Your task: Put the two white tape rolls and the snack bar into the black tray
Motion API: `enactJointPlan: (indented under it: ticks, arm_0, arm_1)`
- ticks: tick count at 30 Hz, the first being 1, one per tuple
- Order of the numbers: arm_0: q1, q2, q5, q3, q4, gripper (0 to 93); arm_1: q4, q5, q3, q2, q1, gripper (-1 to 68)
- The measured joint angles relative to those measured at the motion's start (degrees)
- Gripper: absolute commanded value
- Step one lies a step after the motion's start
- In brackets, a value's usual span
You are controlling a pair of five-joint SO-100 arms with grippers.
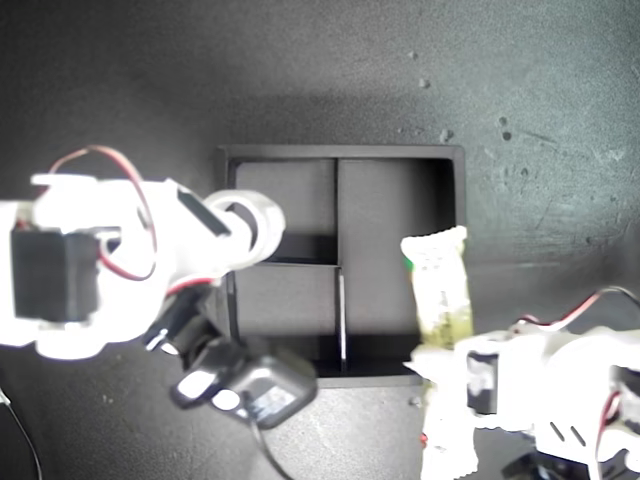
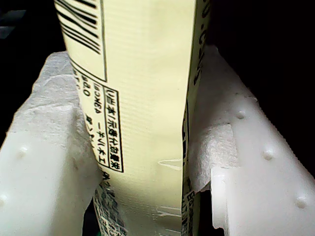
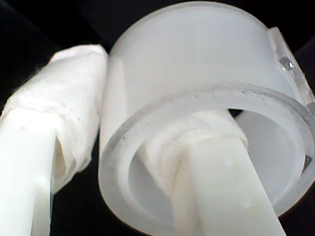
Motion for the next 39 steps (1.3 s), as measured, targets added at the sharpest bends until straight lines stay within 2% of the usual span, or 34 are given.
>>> enactJointPlan:
  ticks: [15,17,20,23,31,36,39]
  arm_0:
    - [-1.23,-19.07,0.62,-16.96,6.24,0.2]
    - [-1.05,-19.60,0.62,-18.28,7.65,4.1]
    - [-0.53,-20.57,0.44,-20.65,9.93,9.4]
    - [0.35,-22.15,0.44,-24.08,13.01,12.7]
    - [0.97,-32.34,0.00,-42.54,23.82,13.5]
    - [2.37,-23.03,-0.09,-35.95,24.26,12.8]
    - [4.31,-11.78,-3.60,-26.54,24.26,12.7]
  arm_1:
    - [1.93,0.62,-1.41,-1.85,-0.09,2.7]
    - [2.46,0.62,-1.41,-1.85,-0.09,6.9]
    - [4.31,0.62,-1.41,-1.85,-0.09,18.7]
    - [7.82,0.62,-1.41,-1.85,-0.09,23.2]
    - [15.73,1.23,-3.78,-1.93,0.44,23.3]
    - [26.54,1.23,-11.87,-1.23,0.70,23.0]
    - [28.30,1.93,-9.67,2.81,0.44,19.4]
